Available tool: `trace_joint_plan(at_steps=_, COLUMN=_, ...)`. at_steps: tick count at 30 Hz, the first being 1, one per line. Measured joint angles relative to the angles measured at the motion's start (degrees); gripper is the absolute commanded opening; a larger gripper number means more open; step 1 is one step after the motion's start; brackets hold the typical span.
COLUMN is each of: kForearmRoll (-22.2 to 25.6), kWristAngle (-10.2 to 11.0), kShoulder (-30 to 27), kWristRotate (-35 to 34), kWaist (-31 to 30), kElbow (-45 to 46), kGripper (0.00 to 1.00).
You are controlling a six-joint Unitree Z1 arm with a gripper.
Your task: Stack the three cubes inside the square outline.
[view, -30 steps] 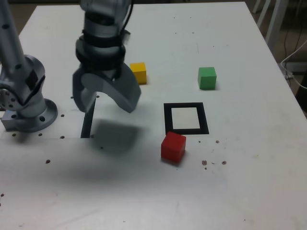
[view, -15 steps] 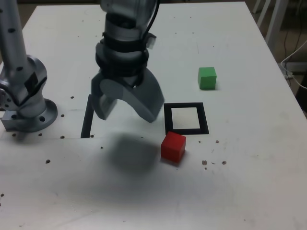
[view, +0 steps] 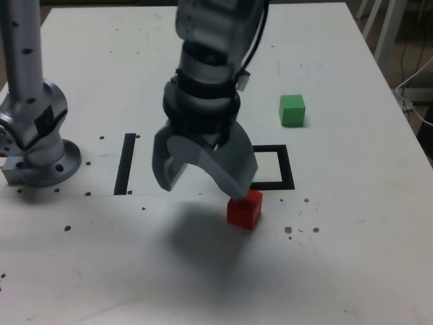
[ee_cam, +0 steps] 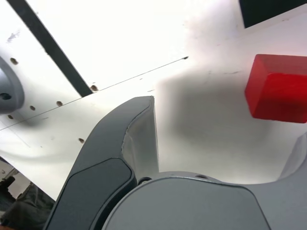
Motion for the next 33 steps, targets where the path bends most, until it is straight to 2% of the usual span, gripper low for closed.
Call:
trace_joint_plan(at_steps=20, kForearmRoll=-4.15, kWristAngle=0.58, kShoulder=5.87, kWristRotate=0.35, kWaist=-0.36, kElbow=-3.14, kGripper=0.97)
trace_joint_plan(at_steps=29, kForearmRoll=-4.58, kWristAngle=-0.10, kShoulder=8.37, kWristRotate=0.36, kWaist=-0.46, kElbow=-4.27, kGripper=0.89)
trace_joint_plan(at_steps=33, kForearmRoll=-4.61, kWristAngle=-0.14, kShoulder=9.15, kWristRotate=0.36, kWaist=-0.46, kElbow=-4.60, kGripper=0.77)
